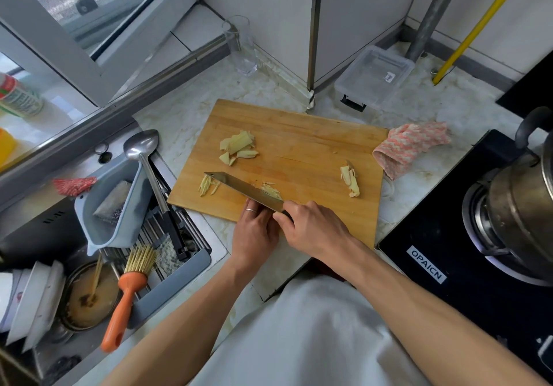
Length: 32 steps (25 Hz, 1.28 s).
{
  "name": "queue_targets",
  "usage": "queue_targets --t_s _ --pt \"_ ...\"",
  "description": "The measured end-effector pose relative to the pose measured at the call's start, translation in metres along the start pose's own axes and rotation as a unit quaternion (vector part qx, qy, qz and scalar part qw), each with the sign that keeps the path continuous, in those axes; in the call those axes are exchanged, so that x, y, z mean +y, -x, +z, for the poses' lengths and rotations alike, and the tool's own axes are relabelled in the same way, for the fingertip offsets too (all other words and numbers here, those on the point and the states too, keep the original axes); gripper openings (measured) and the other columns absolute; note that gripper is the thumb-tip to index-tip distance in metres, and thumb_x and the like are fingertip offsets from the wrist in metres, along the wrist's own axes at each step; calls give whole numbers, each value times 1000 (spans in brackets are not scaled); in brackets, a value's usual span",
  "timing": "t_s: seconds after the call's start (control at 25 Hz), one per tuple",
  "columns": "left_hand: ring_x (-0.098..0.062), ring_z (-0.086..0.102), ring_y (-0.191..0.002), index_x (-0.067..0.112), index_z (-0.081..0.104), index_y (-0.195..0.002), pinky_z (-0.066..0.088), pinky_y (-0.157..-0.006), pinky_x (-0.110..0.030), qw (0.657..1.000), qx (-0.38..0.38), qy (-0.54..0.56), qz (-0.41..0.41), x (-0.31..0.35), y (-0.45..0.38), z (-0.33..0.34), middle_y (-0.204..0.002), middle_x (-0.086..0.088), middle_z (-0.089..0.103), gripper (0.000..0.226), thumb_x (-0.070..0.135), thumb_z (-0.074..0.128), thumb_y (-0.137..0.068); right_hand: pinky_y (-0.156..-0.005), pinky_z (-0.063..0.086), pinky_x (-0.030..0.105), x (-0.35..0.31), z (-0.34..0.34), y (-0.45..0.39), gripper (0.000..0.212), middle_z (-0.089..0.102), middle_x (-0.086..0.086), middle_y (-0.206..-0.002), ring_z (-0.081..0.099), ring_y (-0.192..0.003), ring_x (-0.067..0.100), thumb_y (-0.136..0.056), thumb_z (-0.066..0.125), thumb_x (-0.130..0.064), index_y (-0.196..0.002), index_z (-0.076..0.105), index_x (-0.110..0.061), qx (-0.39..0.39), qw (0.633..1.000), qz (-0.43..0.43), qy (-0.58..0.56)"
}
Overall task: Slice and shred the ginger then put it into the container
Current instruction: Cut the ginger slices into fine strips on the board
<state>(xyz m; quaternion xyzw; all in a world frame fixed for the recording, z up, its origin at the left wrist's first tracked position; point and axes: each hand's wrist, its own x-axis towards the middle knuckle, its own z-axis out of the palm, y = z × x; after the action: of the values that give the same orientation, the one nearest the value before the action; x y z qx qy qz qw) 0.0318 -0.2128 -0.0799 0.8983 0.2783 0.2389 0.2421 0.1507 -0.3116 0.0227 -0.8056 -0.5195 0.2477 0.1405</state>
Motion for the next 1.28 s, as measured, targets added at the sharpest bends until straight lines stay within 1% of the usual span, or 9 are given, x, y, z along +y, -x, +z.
queue_targets --t_s 0.08,0.2,0.36,0.48,0.68,0.84,1.04,1.2,1.28 --pt "-39 63 -108 1 74 -97 54 -73 -30 1000 5 1 0 0 0 1 -114 -18 63 31 13 47 -87 -63 38 35 1 -1 3 40 68 19 -98 64 -90 42 -105 39 -45 -110 58 -10 -2 1000 -1 -2" --pt "-40 62 -109 0 74 -96 56 -75 -34 1000 7 -3 9 -2 1 3 -111 -19 64 32 13 46 -88 -63 38 36 0 -1 2 40 68 19 -96 64 -89 42 -105 39 -45 -109 58 -10 -3 1000 -6 1" --pt "-40 62 -106 1 72 -99 54 -73 -36 1000 9 4 2 -3 1 5 -118 -15 59 29 10 47 -89 -62 37 36 0 3 -2 37 68 20 -96 63 -88 43 -105 40 -44 -107 58 -11 -1 1000 5 -5" --pt "-39 61 -110 1 72 -103 55 -75 -37 1000 15 6 2 -4 0 5 -121 -13 58 29 9 48 -89 -64 38 37 -2 3 -4 38 68 20 -99 63 -91 44 -105 41 -44 -109 58 -10 0 1000 7 -9" --pt "-38 60 -112 3 71 -108 56 -76 -37 1000 15 4 8 -5 1 6 -121 -13 58 29 10 50 -89 -63 37 36 1 0 2 39 68 19 -99 62 -91 44 -105 41 -45 -109 59 -11 2 1000 9 -21" --pt "-39 60 -109 2 71 -108 57 -75 -43 1000 11 9 4 -9 3 10 -119 -14 58 27 5 54 -86 -63 35 35 3 -3 9 39 67 19 -99 62 -91 43 -105 41 -45 -110 59 -11 -4 1000 14 -18" --pt "-39 57 -115 1 70 -109 56 -82 -46 1000 21 -3 6 -6 2 10 -119 -16 60 31 7 50 -86 -62 36 35 3 0 2 38 67 19 -98 62 -88 43 -105 41 -45 -110 58 -11 -10 1000 9 -3" --pt "-33 54 -117 -1 69 -107 56 -83 -49 999 28 3 14 -1 -1 6 -122 -7 53 26 -4 57 -84 -61 36 34 6 4 -2 38 68 17 -94 63 -85 42 -104 42 -45 -107 59 -12 -3 999 11 -32" --pt "-34 54 -115 -1 69 -106 56 -82 -51 999 25 -1 21 -2 0 7 -121 -8 53 26 -5 59 -82 -61 35 34 8 3 1 38 69 17 -95 62 -86 43 -104 42 -46 -107 60 -12 1 999 12 -37"
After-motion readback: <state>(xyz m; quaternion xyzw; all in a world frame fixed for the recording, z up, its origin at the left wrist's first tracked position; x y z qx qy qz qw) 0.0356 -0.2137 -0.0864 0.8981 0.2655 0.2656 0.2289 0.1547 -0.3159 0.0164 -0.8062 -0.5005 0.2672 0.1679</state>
